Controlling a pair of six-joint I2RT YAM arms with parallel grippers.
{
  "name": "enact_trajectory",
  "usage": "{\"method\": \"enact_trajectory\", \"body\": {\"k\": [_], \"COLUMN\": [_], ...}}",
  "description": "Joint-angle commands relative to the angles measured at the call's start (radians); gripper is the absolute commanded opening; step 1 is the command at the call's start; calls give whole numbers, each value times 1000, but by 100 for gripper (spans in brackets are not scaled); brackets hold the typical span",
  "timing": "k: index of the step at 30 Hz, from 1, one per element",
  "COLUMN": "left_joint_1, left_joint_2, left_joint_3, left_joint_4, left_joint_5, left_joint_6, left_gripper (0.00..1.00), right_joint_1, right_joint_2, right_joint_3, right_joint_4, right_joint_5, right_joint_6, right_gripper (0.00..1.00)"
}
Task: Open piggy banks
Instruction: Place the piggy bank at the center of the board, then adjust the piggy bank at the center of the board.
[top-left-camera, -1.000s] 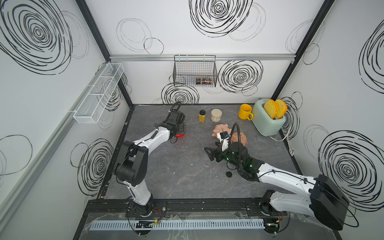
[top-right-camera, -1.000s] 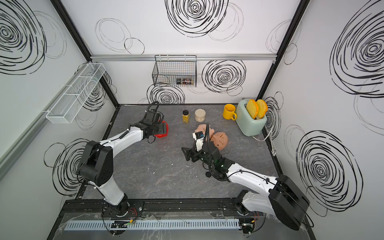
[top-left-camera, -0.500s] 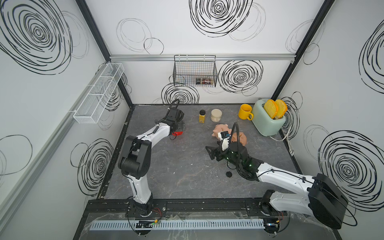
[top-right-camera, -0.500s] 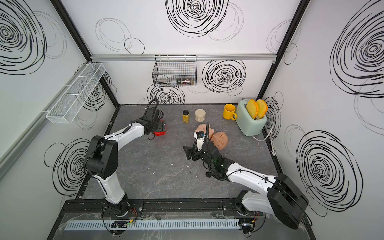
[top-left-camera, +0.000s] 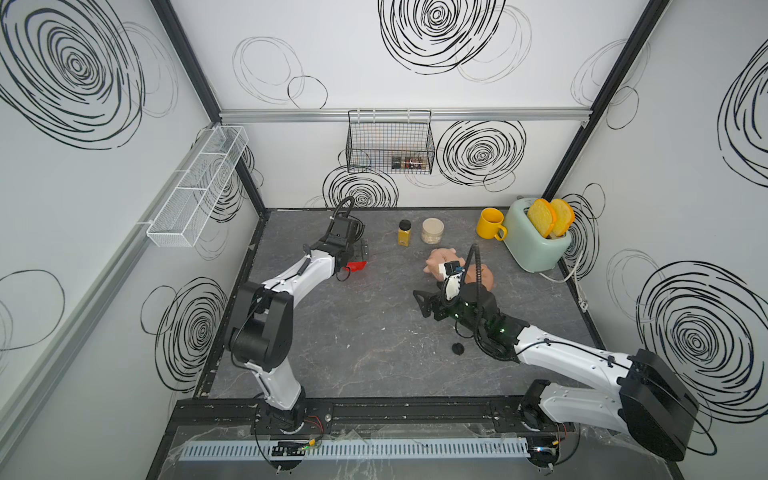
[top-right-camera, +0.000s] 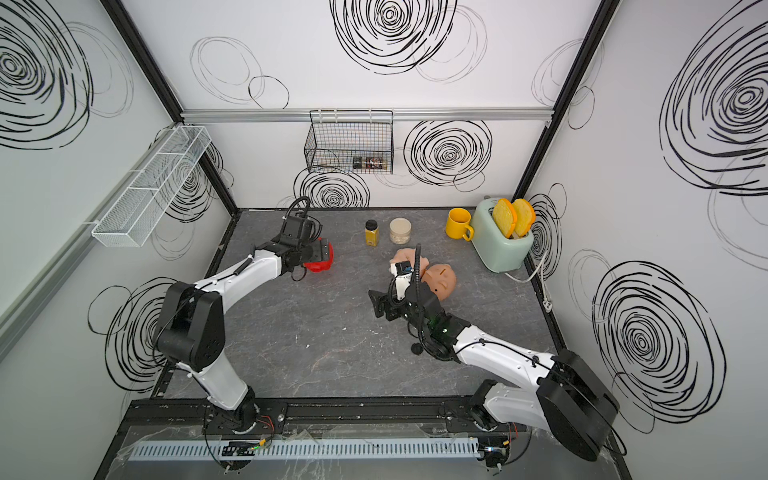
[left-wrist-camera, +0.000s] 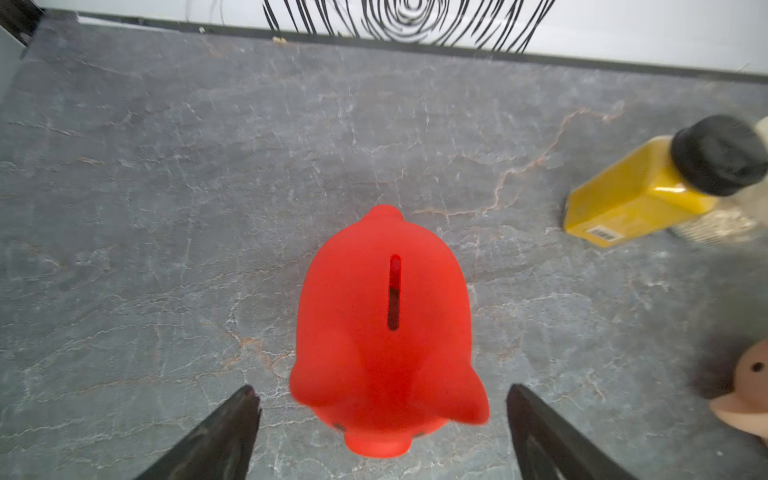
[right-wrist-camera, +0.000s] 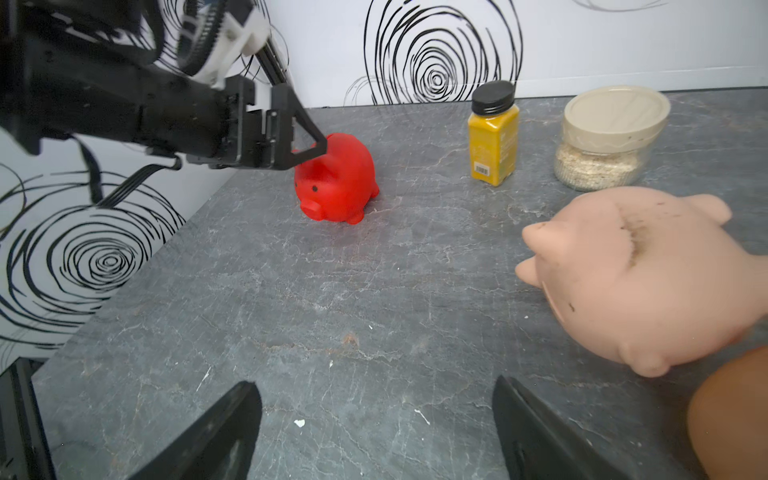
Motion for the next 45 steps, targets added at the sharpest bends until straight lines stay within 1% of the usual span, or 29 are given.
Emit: {"method": "enact_trajectory", "body": {"k": [1,3,5,7,10,12,13,15,17,20,22,23,26,29,32,35,39,45], "left_joint_1": [5,-3,-16,-55,-189,-284,-324,-403,-472,-522,-520,-501,-462,-455,-442,-421,-385,-341], "left_joint_2": [-124,-211,-295,-362,-427,-455,-462,-478,-488,-496,-485,-473,-444,-418,-402,-387,-360,-343], "left_joint_3": [-87,-179,-266,-339,-408,-465,-492,-548,-602,-689,-750,-753,-770,-764,-766,-777,-781,-789], "left_joint_4": [148,225,291,347,382,442,471,534,596,694,773,768,849,869,879,903,929,946], "left_joint_5": [-25,-32,-16,10,-49,-26,-16,4,3,29,43,65,161,189,201,218,271,315], "left_joint_6": [-25,-36,-64,-83,-90,-90,-120,-121,-121,-107,-125,-156,-214,-221,-229,-253,-286,-312], "left_gripper": [96,96,96,96,96,96,96,96,96,96,96,96,96,96,96,96,96,96], "right_joint_1": [-41,-74,-126,-179,-248,-283,-300,-330,-353,-377,-394,-411,-451,-467,-467,-467,-464,-441], "right_joint_2": [-84,-123,-144,-136,-94,-47,-21,43,99,197,274,322,453,585,685,731,773,791], "right_joint_3": [-33,-60,-63,-50,-4,42,71,149,213,326,408,458,609,769,881,934,969,969], "right_joint_4": [7,17,-6,-42,-111,-161,-190,-264,-317,-404,-466,-507,-651,-805,-893,-918,-943,-948], "right_joint_5": [64,98,96,88,54,19,-5,-57,-96,-141,-179,-205,-253,-248,-231,-228,-239,-239], "right_joint_6": [45,51,69,83,93,88,83,75,62,30,10,2,-15,-55,-88,-101,-113,-123], "right_gripper": [90,90,89,89,88,88,87,86,85,85,85,85,85,85,85,83,84,85]}}
